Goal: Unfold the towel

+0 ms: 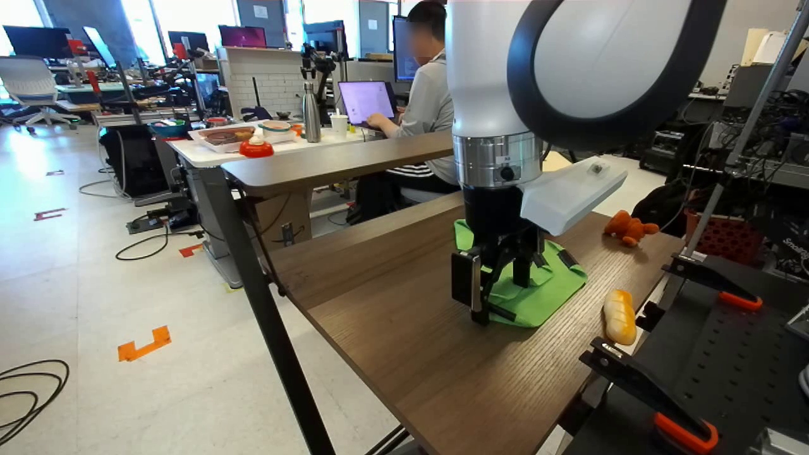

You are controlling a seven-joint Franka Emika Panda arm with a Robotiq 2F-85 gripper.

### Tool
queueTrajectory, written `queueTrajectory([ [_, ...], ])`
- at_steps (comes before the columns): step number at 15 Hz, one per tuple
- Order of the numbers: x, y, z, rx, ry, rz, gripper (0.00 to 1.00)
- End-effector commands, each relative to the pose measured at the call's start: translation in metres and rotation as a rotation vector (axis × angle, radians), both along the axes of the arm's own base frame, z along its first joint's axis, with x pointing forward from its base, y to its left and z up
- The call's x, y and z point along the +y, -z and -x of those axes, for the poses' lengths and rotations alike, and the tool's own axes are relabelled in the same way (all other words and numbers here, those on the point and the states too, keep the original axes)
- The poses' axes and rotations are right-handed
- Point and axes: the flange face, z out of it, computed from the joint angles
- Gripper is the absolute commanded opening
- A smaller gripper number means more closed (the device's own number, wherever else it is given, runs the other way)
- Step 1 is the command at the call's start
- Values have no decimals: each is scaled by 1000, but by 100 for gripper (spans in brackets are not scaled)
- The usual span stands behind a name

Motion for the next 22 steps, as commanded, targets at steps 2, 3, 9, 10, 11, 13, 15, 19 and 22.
queueTrajectory([
  [2,0,-1,-1,-2,5,-1,100],
  [3,-2,-10,-3,-18,25,-4,100],
  [9,-9,-53,1,-64,47,-16,100],
  [10,-9,-52,2,-62,48,-15,100],
  [11,-9,-52,3,-60,48,-15,100],
  [13,-9,-52,3,-59,49,-14,100],
  [15,-9,-52,3,-59,49,-14,100],
  [19,-9,-52,3,-60,50,-14,100],
  [22,-9,-52,3,-60,50,-14,100],
])
